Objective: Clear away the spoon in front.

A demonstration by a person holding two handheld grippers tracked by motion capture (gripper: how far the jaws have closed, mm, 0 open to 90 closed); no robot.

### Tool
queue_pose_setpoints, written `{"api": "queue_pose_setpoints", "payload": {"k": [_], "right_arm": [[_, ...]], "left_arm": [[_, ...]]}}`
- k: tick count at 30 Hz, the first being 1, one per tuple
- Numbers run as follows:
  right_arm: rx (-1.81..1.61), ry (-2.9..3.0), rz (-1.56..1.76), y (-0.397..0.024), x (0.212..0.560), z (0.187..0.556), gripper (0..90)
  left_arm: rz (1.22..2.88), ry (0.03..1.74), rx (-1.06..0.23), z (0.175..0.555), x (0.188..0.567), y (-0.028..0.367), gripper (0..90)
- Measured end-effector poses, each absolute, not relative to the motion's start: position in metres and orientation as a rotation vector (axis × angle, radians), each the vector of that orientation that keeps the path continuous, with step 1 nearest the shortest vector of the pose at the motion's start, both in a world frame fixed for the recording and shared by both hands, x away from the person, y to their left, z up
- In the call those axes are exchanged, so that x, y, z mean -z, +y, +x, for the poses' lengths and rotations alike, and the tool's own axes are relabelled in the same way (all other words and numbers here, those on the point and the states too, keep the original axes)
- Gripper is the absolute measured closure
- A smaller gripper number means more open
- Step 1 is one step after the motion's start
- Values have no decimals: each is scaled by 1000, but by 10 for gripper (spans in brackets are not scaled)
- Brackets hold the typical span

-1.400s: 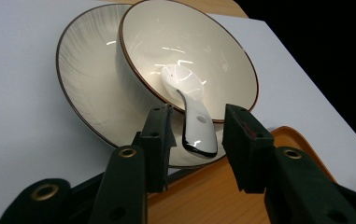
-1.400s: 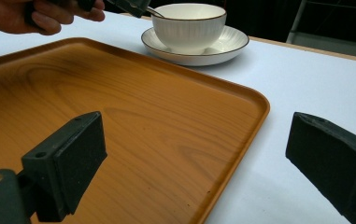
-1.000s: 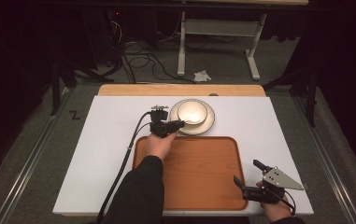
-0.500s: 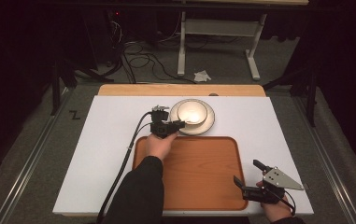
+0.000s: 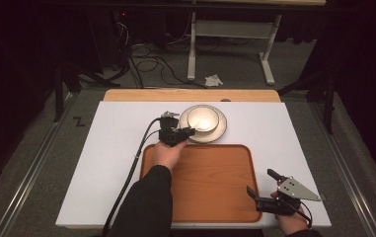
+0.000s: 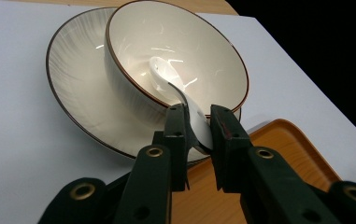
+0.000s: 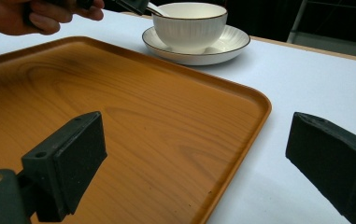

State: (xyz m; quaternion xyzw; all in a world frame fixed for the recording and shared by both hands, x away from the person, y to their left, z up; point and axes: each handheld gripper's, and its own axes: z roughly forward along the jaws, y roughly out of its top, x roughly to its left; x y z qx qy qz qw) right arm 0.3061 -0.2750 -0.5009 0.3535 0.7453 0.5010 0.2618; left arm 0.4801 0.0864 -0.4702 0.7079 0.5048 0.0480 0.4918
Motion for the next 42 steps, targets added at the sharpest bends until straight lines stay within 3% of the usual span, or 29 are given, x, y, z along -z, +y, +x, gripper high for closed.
{"api": "queue_pose_setpoints", "payload": {"k": [5, 6, 22, 42], "right_arm": [[-1353, 2017, 957, -275, 501, 306, 57], [-1356, 2017, 959, -275, 501, 306, 57], [-1356, 2017, 959, -274, 501, 306, 57], [-1343, 2024, 954, -274, 501, 306, 57]], "left_arm": [[1735, 1223, -109, 479, 471, 86, 803], [1730, 1213, -128, 478, 470, 85, 858], [1772, 1084, -270, 463, 453, 82, 859], [1796, 946, -322, 414, 431, 98, 858]]}}
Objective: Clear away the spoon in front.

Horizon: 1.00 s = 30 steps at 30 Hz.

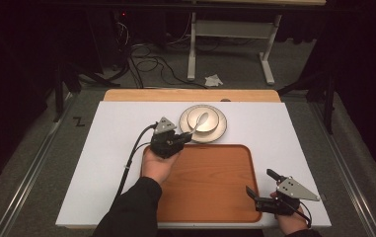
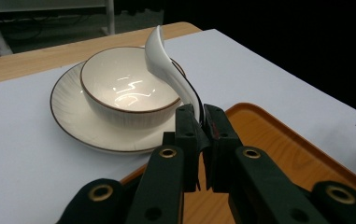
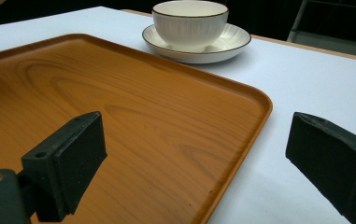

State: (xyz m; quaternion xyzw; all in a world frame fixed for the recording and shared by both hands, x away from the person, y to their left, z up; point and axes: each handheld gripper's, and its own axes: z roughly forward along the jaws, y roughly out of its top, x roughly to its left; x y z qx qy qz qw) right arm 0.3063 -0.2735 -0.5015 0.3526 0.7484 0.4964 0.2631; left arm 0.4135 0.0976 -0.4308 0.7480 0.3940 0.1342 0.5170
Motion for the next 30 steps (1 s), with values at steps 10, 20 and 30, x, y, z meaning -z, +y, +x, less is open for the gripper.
{"api": "queue_pose_setpoints", "payload": {"k": [10, 20, 30], "right_arm": [[-1334, 2025, 953, -272, 502, 306, 57], [-1330, 2027, 952, -272, 502, 305, 57], [-1322, 2026, 953, -272, 502, 305, 57]], "left_arm": [[1762, 932, -320, 375, 432, 124, 858], [1735, 919, -312, 332, 436, 151, 858], [1727, 947, -341, 299, 448, 179, 858]]}}
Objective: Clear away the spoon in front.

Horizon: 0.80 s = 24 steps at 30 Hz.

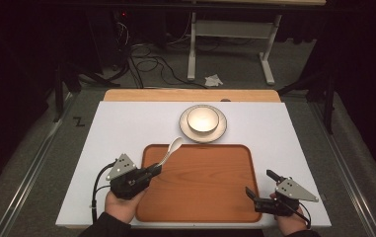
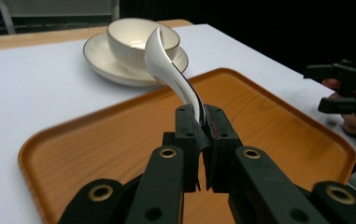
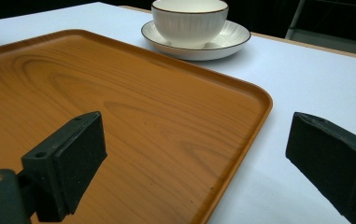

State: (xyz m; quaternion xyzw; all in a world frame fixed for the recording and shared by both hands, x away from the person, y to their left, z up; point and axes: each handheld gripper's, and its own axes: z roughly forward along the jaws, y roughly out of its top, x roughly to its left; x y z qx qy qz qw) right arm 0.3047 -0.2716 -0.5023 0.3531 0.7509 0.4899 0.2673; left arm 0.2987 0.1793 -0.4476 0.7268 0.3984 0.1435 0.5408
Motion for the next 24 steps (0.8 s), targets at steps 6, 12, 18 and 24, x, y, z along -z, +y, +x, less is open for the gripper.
{"api": "queue_pose_setpoints", "payload": {"k": [6, 12, 18, 24], "right_arm": [[-1314, 2028, 959, -272, 503, 305, 57], [-1312, 2032, 955, -270, 504, 306, 57], [-1312, 2030, 961, -271, 503, 306, 57], [-1313, 2032, 959, -271, 503, 306, 57]], "left_arm": [[1719, 968, -314, 280, 470, 195, 858], [1699, 967, -316, 270, 474, 202, 858], [1720, 942, -284, 269, 477, 194, 858], [1726, 935, -215, 276, 487, 191, 858]]}}
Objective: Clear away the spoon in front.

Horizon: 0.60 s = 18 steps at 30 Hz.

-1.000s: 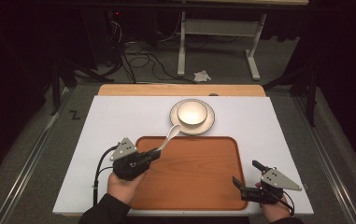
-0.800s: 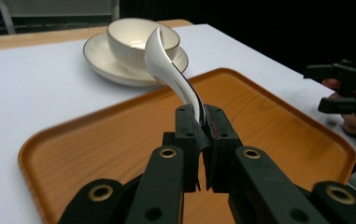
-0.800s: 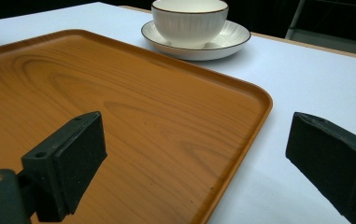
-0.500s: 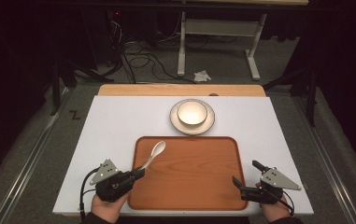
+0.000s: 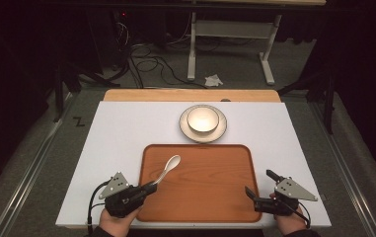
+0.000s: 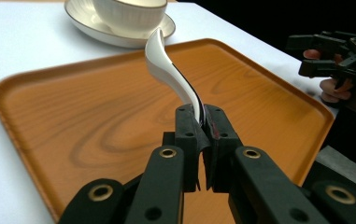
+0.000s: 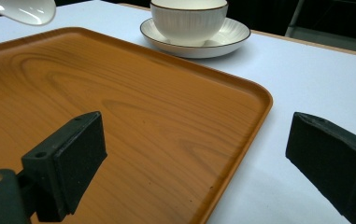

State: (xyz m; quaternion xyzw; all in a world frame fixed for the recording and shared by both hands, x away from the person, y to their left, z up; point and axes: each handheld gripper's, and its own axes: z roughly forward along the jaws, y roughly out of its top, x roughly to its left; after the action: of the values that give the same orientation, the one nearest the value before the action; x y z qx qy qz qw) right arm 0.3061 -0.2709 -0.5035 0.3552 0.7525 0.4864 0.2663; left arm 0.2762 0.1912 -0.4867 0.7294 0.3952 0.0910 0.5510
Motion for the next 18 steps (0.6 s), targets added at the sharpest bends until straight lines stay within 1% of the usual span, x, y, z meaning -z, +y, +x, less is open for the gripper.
{"api": "queue_pose_setpoints", "payload": {"k": [7, 18], "right_arm": [[-1313, 2038, 953, -270, 504, 307, 57], [-1313, 2042, 953, -270, 504, 307, 57]], "left_arm": [[1747, 948, -138, 286, 499, 184, 858], [1810, 947, -128, 292, 508, 175, 857]]}}
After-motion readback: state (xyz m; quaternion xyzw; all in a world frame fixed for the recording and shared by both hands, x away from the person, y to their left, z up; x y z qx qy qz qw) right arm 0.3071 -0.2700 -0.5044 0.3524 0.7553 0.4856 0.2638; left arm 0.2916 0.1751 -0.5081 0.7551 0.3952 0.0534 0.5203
